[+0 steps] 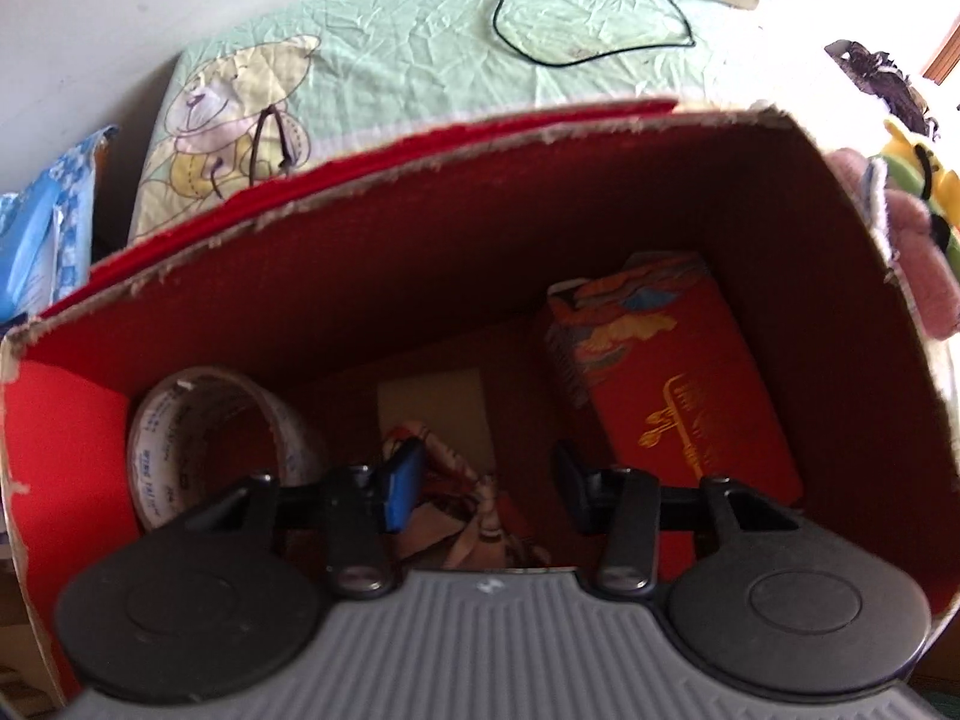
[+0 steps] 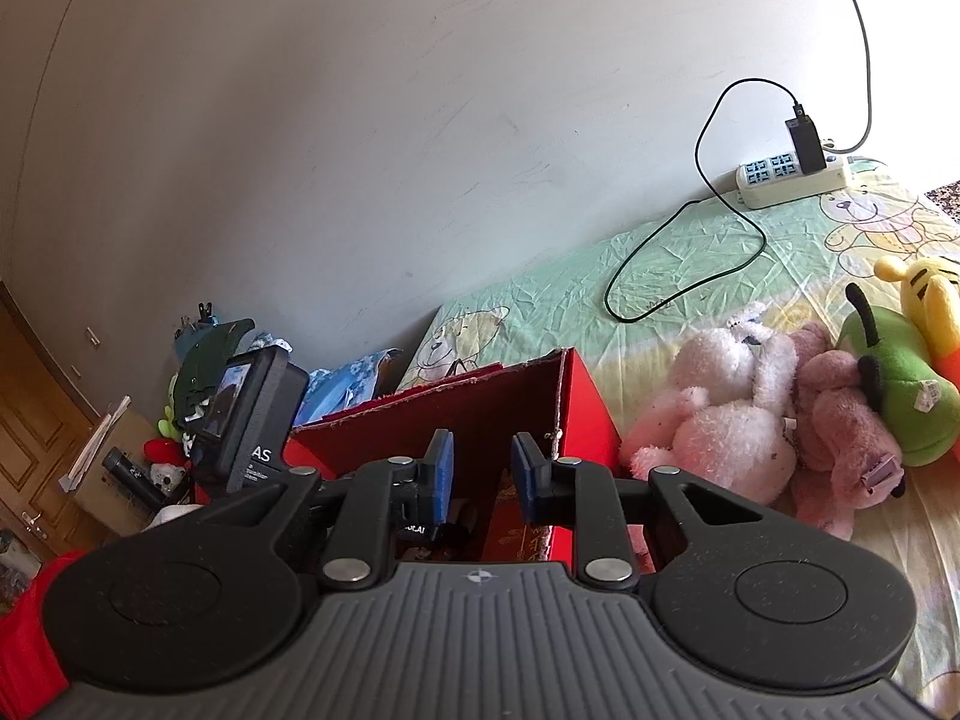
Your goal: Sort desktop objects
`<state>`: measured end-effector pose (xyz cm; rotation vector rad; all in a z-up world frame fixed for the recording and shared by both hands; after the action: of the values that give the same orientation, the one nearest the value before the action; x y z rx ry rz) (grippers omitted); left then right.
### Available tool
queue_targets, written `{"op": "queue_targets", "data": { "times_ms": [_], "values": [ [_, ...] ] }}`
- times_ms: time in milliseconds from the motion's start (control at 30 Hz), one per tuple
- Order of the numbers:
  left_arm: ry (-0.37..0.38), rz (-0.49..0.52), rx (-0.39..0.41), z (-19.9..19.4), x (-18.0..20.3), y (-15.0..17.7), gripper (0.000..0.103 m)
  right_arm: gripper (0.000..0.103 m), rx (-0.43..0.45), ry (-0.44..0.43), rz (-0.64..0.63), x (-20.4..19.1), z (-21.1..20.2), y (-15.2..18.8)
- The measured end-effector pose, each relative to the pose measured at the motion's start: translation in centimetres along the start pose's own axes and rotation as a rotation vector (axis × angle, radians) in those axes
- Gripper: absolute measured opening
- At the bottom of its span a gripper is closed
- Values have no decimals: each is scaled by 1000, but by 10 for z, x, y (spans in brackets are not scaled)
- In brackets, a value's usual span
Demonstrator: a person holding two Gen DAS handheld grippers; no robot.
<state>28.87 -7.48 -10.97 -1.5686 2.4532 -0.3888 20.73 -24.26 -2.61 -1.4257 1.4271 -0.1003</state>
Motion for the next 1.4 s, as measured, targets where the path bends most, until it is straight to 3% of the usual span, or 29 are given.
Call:
{"op": "queue_targets", "data": {
  "times_ms": [233, 367, 500, 633, 900, 1133, 1400],
  "values": [
    [-71, -14, 10, -1, -9, 1, 49, 25, -41, -50, -38, -20, 2, 10],
    [-69, -53, 95, -14, -14, 0, 50, 26, -80, -60, -86, -31, 7, 22],
    [-104, -51, 165, -29, -14, 1, 53, 26, -103, -17, -133, -31, 12, 31],
    [-101, -80, 234, -54, -13, 12, 64, 26, -112, -3, -161, -30, 11, 39],
    [-166, -202, 310, -100, -8, 40, 71, 26, -151, -29, -185, -34, 6, 48],
    [-287, -298, 302, -125, 0, 75, 77, 26, -195, -103, -216, -44, -6, 55],
    [-357, -393, 258, -137, 11, 117, 77, 29, -258, -234, -215, -52, -20, 71]
  ]
}}
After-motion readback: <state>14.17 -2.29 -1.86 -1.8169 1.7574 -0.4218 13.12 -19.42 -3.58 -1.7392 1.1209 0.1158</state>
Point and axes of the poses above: each gripper's, at about its wrist camera, not at the fingertips, and z roughly the way its jaws point, x to its right, y to its underside, the point moved 9 cm from there along z, roughly the way its jaws point, and after that the axes turned 6 degrees about z, right-handed, at the moved point
